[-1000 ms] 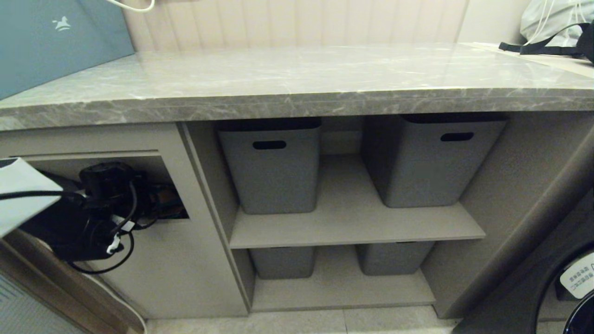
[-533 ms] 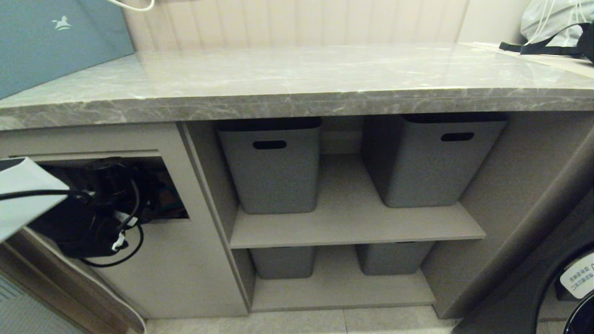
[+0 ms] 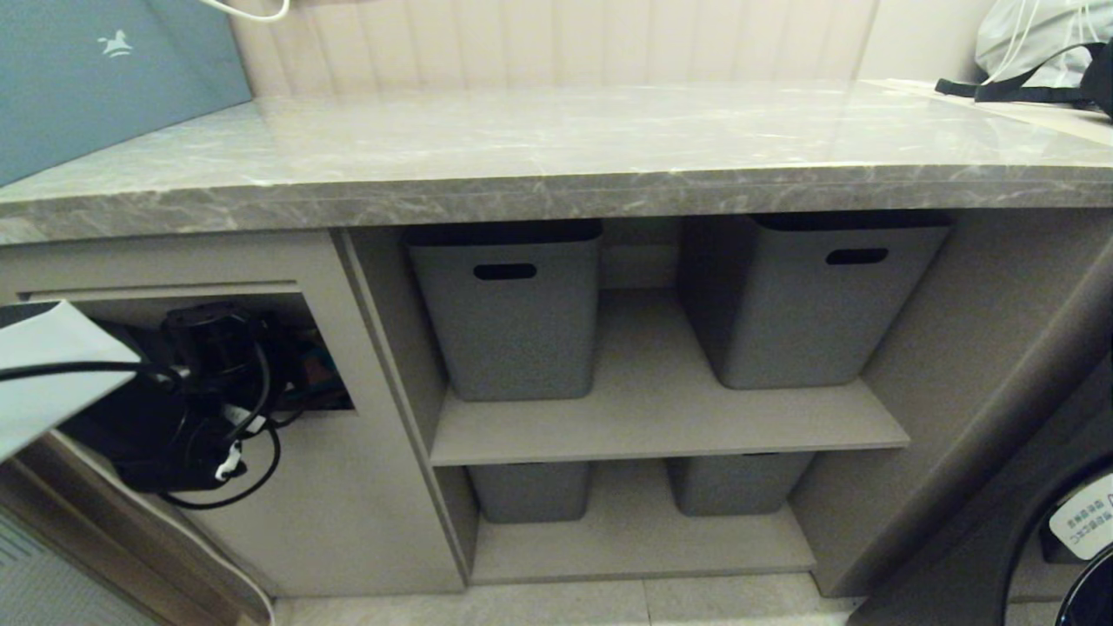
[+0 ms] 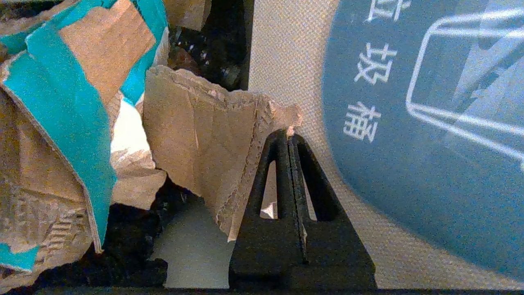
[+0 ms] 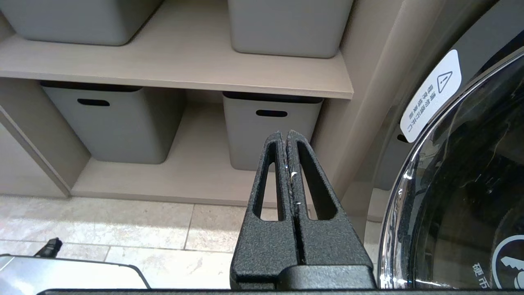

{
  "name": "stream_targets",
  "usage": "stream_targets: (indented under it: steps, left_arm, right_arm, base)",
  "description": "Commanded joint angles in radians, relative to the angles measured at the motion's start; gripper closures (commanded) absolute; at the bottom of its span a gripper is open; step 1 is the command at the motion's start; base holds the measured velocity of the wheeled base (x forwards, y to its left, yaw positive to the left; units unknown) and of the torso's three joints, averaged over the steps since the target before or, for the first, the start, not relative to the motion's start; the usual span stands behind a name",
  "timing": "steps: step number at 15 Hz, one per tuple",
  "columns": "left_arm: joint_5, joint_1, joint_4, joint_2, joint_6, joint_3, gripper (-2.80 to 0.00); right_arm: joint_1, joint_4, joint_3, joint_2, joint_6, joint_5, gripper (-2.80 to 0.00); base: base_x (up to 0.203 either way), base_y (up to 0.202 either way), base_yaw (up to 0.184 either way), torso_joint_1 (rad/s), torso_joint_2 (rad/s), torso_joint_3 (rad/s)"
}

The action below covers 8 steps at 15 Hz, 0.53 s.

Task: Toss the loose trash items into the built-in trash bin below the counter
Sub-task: Put the garbage in the trash can

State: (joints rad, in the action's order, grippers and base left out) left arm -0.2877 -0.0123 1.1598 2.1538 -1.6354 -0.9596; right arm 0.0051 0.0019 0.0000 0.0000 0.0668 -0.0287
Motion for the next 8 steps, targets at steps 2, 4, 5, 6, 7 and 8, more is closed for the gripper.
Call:
stream_targets:
  steps: [2,4,5,6,7,8]
  left_arm:
    - [-0.001,0.004,0.006,-0.002,-0.007,0.005,0.00]
    - [-0.001,0.008,0.006,0.003,-0.007,0.000,0.00]
    - [-0.001,0.009,0.006,0.006,-0.007,-0.002,0.00]
    - [-0.001,0.009,0.006,0.009,-0.011,-0.007,0.00]
    - [-0.002,0.009,0.008,0.014,-0.012,-0.015,0.00]
    - [-0.001,0.009,0.007,0.016,-0.012,-0.018,0.00]
  right_arm:
    - [0.001,0.001,0.000,-0.002,0.001,0.000,0.00]
    - [0.001,0.000,0.000,-0.002,0.001,0.000,0.00]
    - [0.001,0.000,0.000,-0.002,0.001,0.000,0.00]
    - [0.001,0.000,0.000,-0.002,0.001,0.000,0.00]
    - [0.001,0.000,0.000,-0.002,0.001,0.000,0.00]
    - [0.001,0.001,0.000,-0.002,0.001,0.000,0.00]
  base:
    - [0.000,0.000,0.000,0.000,0.00,0.000]
    - [0.000,0.000,0.000,0.000,0.00,0.000]
    - [0.000,0.000,0.000,0.000,0.00,0.000]
    - [0.000,0.000,0.000,0.000,0.00,0.000]
    - [0.000,0.000,0.000,0.000,0.00,0.000]
    - [0.000,0.000,0.000,0.000,0.00,0.000]
